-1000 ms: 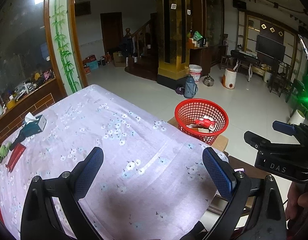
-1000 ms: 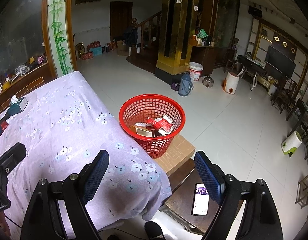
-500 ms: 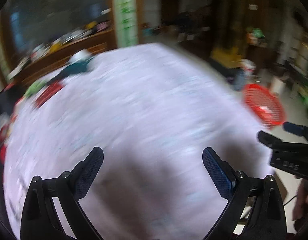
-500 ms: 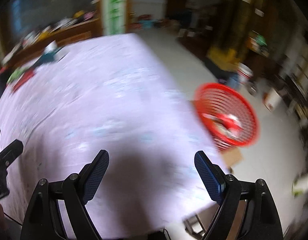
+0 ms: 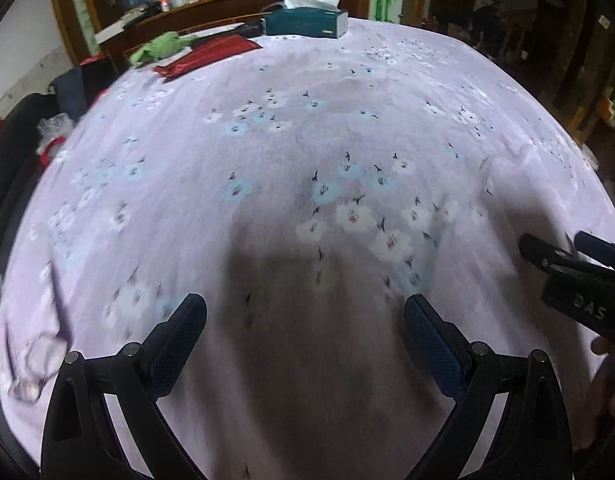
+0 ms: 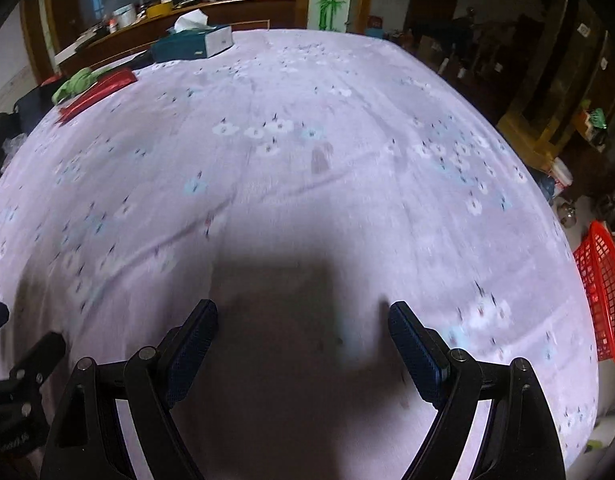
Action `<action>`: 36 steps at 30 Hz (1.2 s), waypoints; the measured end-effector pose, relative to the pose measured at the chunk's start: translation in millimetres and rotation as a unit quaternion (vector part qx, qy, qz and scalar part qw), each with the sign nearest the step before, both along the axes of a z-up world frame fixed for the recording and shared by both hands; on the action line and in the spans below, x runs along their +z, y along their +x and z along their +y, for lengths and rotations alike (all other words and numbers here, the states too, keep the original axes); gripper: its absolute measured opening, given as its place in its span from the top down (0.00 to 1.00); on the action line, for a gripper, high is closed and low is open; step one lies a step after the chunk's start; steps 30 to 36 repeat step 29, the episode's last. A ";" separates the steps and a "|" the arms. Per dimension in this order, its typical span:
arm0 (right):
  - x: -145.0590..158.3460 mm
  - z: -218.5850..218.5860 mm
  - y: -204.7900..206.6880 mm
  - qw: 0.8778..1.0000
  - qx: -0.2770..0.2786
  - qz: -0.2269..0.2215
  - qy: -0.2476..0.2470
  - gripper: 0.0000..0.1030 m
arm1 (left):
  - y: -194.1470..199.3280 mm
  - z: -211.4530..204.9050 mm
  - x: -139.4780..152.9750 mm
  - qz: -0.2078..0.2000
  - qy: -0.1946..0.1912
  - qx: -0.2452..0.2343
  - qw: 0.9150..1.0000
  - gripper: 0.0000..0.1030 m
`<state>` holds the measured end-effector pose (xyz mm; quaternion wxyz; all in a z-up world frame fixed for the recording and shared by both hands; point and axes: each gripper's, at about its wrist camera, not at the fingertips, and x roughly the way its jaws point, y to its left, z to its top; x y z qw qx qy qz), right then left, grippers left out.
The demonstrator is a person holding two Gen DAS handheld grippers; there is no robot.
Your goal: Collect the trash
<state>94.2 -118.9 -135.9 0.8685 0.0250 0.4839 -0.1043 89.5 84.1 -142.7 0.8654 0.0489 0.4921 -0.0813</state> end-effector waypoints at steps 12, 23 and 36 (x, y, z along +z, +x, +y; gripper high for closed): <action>-5.0 -5.8 19.4 0.999 -0.027 -0.031 0.014 0.00 | 34.0 -10.6 -3.8 -0.031 -0.010 -0.016 0.999 0.00; -4.6 -5.3 19.6 0.999 -0.028 -0.032 0.014 0.00 | 39.9 -12.5 -4.8 -0.039 -0.012 0.000 0.999 0.00; -4.6 -5.4 19.6 0.999 -0.028 -0.032 0.014 0.00 | 41.0 -13.2 -4.9 -0.040 -0.012 0.000 0.999 0.00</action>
